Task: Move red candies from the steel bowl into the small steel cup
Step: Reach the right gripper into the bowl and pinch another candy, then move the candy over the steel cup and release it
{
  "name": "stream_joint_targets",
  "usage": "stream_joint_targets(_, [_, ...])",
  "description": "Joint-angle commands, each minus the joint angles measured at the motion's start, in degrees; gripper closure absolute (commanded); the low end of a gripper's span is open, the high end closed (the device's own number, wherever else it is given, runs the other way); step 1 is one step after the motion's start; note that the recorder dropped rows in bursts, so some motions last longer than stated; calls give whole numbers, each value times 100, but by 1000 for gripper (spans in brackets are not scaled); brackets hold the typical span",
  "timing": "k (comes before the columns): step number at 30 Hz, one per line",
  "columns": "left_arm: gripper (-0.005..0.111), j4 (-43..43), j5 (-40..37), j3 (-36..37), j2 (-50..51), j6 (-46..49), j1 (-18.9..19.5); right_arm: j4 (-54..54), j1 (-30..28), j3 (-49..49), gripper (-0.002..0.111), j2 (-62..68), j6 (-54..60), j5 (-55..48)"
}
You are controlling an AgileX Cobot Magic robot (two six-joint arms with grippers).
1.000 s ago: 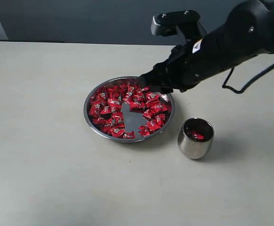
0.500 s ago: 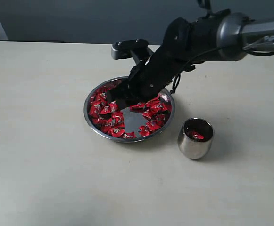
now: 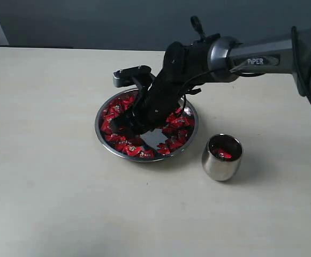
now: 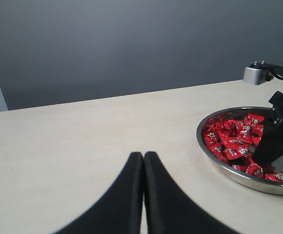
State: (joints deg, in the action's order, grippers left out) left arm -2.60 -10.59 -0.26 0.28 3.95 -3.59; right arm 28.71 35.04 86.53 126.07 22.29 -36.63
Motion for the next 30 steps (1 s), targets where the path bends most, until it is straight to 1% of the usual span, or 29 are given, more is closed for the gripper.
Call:
stream_joint_targets(1, [105,-7,30,26,-28,-5,3,-59,8,71,66,126,42,-11])
stream_joint_targets(5, [105,-7,30,26,-28,-5,3,-59,8,71,66,179,42,-25])
stream_joint_targets(6, [105,-7,30,26,-28,-5,3,-59,8,71,67,179,42,-25])
stream_joint_targets(7, [105,-7,30,26,-28,-5,3,-59,8,71,71,179,42,-25])
stream_joint_targets(8, [105,-7,30,26,-28,-5,3,-59,8,71,83,154,42,-25])
stream_joint_targets(9, [105,-7,30,26,-28,-5,3,-59,8,71,91,128,42,-25])
stream_joint_targets(12, [105,-7,30,26,-28,-5,3,-88,8,71,109,12,42,-52])
stream_joint_targets(17, [105,-7,30,26,-28,-5,3,-522,8,71,109,-405,-139,-402])
stream_joint_targets(20, [105,-7,30,26,-28,-5,3,-1073,-4,60,109,-1067,-536,-895])
stream_joint_targets(23, [105,-7,30,26,-28,-5,3,-1306,-38,-24,109,-1646,-686,-1178])
stream_joint_targets(25, [105,-7,30,26,-28,-5,3,-1592,-38,-382,109,-2212,-927,-1152])
stream_joint_targets(28, [105,-7,30,26,-28,-5,3,-2381,-38,-1135,109,-3015,-1638,-1061])
stream_joint_targets(30, [105,-7,30,26,-28,-5,3,-2921,-38,-1841,109,-3625,-2112,-889])
